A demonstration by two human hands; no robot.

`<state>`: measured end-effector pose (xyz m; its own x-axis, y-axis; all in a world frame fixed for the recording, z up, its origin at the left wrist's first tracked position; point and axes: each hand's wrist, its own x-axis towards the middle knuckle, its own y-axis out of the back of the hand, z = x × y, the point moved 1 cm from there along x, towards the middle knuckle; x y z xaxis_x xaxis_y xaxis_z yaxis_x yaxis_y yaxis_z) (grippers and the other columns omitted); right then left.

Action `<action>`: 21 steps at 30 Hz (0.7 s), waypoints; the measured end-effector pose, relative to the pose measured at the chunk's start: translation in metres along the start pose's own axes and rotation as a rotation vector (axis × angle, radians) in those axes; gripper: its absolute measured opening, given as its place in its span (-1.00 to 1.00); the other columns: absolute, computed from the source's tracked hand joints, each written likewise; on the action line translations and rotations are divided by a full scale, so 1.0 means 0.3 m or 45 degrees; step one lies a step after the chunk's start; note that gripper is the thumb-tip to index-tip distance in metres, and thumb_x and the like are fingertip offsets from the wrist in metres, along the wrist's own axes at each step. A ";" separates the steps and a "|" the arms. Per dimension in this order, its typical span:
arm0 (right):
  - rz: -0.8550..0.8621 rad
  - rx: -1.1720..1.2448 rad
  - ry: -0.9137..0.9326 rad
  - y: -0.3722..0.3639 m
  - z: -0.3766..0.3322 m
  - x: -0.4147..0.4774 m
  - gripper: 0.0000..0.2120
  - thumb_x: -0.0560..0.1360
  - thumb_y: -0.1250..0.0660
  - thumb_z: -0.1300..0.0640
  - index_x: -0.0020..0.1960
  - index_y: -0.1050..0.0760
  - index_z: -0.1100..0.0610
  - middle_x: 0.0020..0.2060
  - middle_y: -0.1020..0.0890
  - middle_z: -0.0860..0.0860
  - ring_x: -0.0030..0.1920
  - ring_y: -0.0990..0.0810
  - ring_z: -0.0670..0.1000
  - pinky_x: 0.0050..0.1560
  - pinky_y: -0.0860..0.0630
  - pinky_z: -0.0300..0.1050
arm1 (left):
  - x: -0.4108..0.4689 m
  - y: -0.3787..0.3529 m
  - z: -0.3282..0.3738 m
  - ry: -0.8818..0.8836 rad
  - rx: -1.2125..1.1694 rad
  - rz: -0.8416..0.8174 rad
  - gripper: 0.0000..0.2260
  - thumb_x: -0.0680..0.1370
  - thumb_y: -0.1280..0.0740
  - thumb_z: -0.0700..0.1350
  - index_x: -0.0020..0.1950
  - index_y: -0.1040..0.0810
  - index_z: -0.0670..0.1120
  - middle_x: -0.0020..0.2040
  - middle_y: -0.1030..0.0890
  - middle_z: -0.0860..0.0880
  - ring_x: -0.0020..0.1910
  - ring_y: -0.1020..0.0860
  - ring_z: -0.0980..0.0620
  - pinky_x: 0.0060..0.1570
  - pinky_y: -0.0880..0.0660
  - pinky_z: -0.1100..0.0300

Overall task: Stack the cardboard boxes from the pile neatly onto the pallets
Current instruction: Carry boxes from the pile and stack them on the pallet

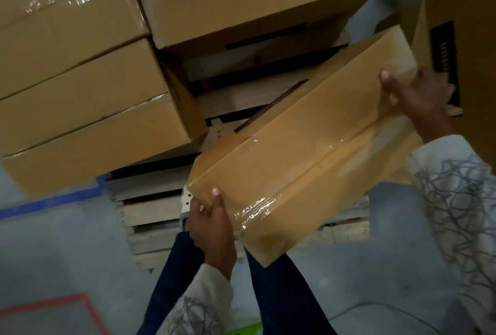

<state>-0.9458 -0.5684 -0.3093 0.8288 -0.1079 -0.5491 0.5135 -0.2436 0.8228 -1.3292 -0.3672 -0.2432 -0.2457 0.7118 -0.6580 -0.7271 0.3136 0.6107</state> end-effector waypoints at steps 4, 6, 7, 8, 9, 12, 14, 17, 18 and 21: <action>0.114 0.218 -0.077 0.108 0.038 -0.045 0.02 0.25 -0.27 -0.67 0.53 -0.33 -0.11 0.52 -0.31 0.04 0.56 -0.16 0.22 0.43 -0.10 0.47 | -0.133 0.075 0.090 -0.142 0.107 0.029 -0.80 0.56 -0.43 0.19 0.17 -0.58 0.25 -0.08 -0.62 0.29 -0.01 -0.60 0.24 0.17 -0.55 0.04; 0.164 0.260 -0.109 0.174 0.038 -0.068 0.01 0.25 -0.27 -0.67 0.53 -0.33 -0.11 0.51 -0.32 0.05 0.55 -0.18 0.22 0.43 -0.11 0.47 | -0.154 0.083 0.174 -0.245 0.175 0.005 -0.77 0.55 -0.40 0.28 0.11 -0.62 0.22 -0.12 -0.66 0.25 -0.06 -0.62 0.23 0.08 -0.58 0.05; 0.195 0.280 -0.130 0.206 0.040 -0.071 0.02 0.24 -0.26 -0.68 0.52 -0.34 -0.11 0.50 -0.33 0.07 0.54 -0.19 0.24 0.43 -0.13 0.49 | -0.150 0.077 0.218 -0.294 0.226 -0.016 -0.72 0.55 -0.37 0.32 0.10 -0.65 0.17 -0.14 -0.67 0.23 -0.09 -0.62 0.23 -0.03 -0.57 0.12; 0.229 0.298 -0.156 0.238 0.042 -0.074 0.04 0.21 -0.25 -0.70 0.51 -0.35 -0.10 0.48 -0.34 0.09 0.52 -0.21 0.25 0.42 -0.16 0.50 | -0.138 0.062 0.267 -0.333 0.288 -0.039 -0.67 0.56 -0.35 0.34 0.10 -0.67 0.13 -0.17 -0.66 0.22 -0.13 -0.61 0.23 -0.14 -0.51 0.20; 0.260 0.312 -0.179 0.268 0.046 -0.071 0.07 0.18 -0.24 -0.72 0.50 -0.37 -0.09 0.46 -0.35 0.10 0.50 -0.23 0.26 0.40 -0.20 0.50 | -0.121 0.041 0.317 -0.366 0.341 -0.065 -0.65 0.57 -0.33 0.33 0.09 -0.68 0.10 -0.17 -0.65 0.21 -0.15 -0.60 0.21 -0.19 -0.45 0.23; 0.268 0.258 -0.223 0.321 0.037 -0.060 0.06 0.20 -0.22 -0.71 0.50 -0.36 -0.08 0.44 -0.34 0.14 0.48 -0.23 0.34 0.36 -0.20 0.54 | -0.036 -0.048 0.437 -0.406 0.366 -0.140 -0.65 0.59 -0.32 0.29 0.07 -0.67 0.05 -0.08 -0.65 0.09 -0.04 -0.64 -0.02 0.05 -0.56 0.04; 0.249 0.198 -0.178 0.318 -0.001 -0.053 -0.01 0.29 -0.26 -0.62 0.54 -0.31 -0.06 0.47 -0.31 0.18 0.49 -0.18 0.37 0.38 -0.14 0.54 | 0.034 -0.105 0.502 -0.388 0.353 -0.148 -0.66 0.60 -0.32 0.29 0.03 -0.64 0.04 -0.04 -0.66 0.04 -0.01 -0.63 -0.06 0.12 -0.57 -0.02; 0.259 0.187 -0.133 0.276 -0.072 -0.021 -0.05 0.37 -0.31 -0.52 0.61 -0.22 -0.07 0.56 -0.23 0.18 0.56 -0.09 0.37 0.44 -0.05 0.54 | 0.164 -0.168 0.584 -0.421 0.386 -0.117 -0.62 0.62 -0.32 0.24 -0.08 -0.58 -0.08 -0.10 -0.62 -0.02 -0.07 -0.58 -0.07 -0.14 -0.40 0.17; 0.258 0.197 -0.133 0.254 -0.093 -0.007 -0.06 0.39 -0.32 -0.49 0.63 -0.18 -0.07 0.59 -0.20 0.17 0.58 -0.06 0.36 0.46 -0.02 0.53 | 0.207 -0.180 0.606 -0.439 0.399 -0.105 -0.56 0.61 -0.32 0.25 -0.07 -0.59 -0.14 -0.11 -0.62 -0.05 -0.07 -0.59 -0.09 -0.19 -0.36 0.17; 0.270 0.193 -0.126 0.178 -0.153 0.032 -0.06 0.44 -0.33 -0.45 0.66 -0.09 -0.08 0.63 -0.13 0.17 0.61 0.00 0.35 0.48 0.01 0.49 | 0.350 -0.224 0.644 -0.443 0.362 -0.091 -0.49 0.56 -0.37 0.29 -0.12 -0.65 -0.19 -0.30 -0.56 -0.02 -0.21 -0.56 -0.07 -0.20 -0.34 0.15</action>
<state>-0.9002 -0.5383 -0.2639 0.8846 -0.2634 -0.3848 0.2856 -0.3462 0.8936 -1.1822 -0.1922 -0.2683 0.0637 0.8357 -0.5454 -0.5175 0.4950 0.6980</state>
